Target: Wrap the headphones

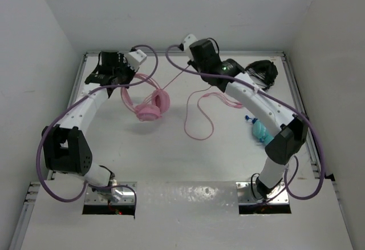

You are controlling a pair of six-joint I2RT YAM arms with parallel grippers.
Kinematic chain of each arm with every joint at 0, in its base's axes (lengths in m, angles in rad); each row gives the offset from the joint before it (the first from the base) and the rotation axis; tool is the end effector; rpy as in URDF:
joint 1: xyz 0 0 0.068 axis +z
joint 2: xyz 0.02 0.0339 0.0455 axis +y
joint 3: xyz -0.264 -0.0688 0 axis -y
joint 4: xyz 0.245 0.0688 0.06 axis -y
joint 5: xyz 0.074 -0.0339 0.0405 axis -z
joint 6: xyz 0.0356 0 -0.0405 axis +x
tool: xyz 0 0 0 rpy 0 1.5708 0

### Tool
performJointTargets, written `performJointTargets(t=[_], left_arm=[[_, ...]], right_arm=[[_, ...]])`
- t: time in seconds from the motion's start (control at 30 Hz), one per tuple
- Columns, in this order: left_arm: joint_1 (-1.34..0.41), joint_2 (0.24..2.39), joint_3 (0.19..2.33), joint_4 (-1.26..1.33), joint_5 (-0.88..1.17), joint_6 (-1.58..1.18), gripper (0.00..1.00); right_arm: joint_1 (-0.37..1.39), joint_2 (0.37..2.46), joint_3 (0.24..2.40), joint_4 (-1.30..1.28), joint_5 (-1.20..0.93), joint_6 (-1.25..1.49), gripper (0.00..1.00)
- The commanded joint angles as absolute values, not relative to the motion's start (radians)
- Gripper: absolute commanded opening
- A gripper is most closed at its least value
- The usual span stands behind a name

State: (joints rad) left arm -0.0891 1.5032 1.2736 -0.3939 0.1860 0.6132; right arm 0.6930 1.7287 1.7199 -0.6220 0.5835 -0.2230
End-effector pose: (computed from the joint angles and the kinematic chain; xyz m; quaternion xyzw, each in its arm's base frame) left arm 0.3409 -0.0371 0.3159 0.3446 0.8174 0.0378 0.4601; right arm 0.3132 0.2346 0.3709 -0.2607 0.8235 -0.1484 0.4815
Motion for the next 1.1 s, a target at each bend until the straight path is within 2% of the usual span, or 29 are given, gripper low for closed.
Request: performJointTargets(t=[0.0, 0.1, 0.23, 0.3, 0.4, 0.53, 0.63, 0.83, 0.87, 0.9, 0.97, 1.0, 1.07], left_arm=[[-0.135, 1.459, 1.301, -0.463, 0.238, 0.684, 0.00], [-0.179, 1.463, 1.298, -0.509, 0.236, 0.722, 0.00], [-0.206, 1.468, 1.310, -0.598, 0.340, 0.733, 0.00], [-0.201, 1.470, 1.362, -0.655, 0.417, 0.677, 0.00], [-0.170, 1.468, 1.480, -0.733, 0.538, 0.563, 0.00], [-0.164, 1.459, 1.588, -0.782, 0.590, 0.391, 0.00], [-0.161, 1.460, 1.684, -0.830, 0.678, 0.298, 0.00], [-0.149, 1.474, 1.902, -0.861, 0.724, 0.164, 0.00], [-0.146, 1.479, 1.933, -0.862, 0.730, 0.147, 0.00], [-0.137, 1.488, 1.965, -0.858, 0.742, 0.128, 0.00], [-0.121, 1.502, 2.054, -0.847, 0.768, 0.065, 0.00], [-0.112, 1.509, 2.086, -0.842, 0.788, 0.042, 0.00], [-0.086, 1.535, 2.178, -0.835, 0.810, -0.027, 0.00]], right_arm=[[0.637, 1.759, 1.930, -0.595, 0.554, -0.187, 0.00], [0.611, 1.810, 2.057, -0.603, 0.546, -0.216, 0.00], [0.580, 1.824, 2.060, -0.598, 0.568, -0.236, 0.00], [0.536, 1.810, 1.975, -0.581, 0.560, -0.212, 0.00], [0.453, 1.760, 1.797, -0.508, 0.430, -0.150, 0.00], [0.394, 1.698, 1.594, -0.307, 0.068, -0.043, 0.00], [0.396, 1.719, 1.470, -0.162, -0.059, 0.000, 0.03], [0.397, 1.864, 1.451, 0.000, -0.149, 0.225, 0.13], [0.403, 1.902, 1.445, 0.043, -0.182, 0.244, 0.16], [0.408, 1.917, 1.434, 0.073, -0.189, 0.258, 0.30], [0.425, 1.946, 1.396, 0.179, -0.189, 0.281, 0.47], [0.428, 1.972, 1.382, 0.210, -0.183, 0.290, 0.69], [0.436, 1.994, 1.352, 0.300, -0.183, 0.323, 0.78]])
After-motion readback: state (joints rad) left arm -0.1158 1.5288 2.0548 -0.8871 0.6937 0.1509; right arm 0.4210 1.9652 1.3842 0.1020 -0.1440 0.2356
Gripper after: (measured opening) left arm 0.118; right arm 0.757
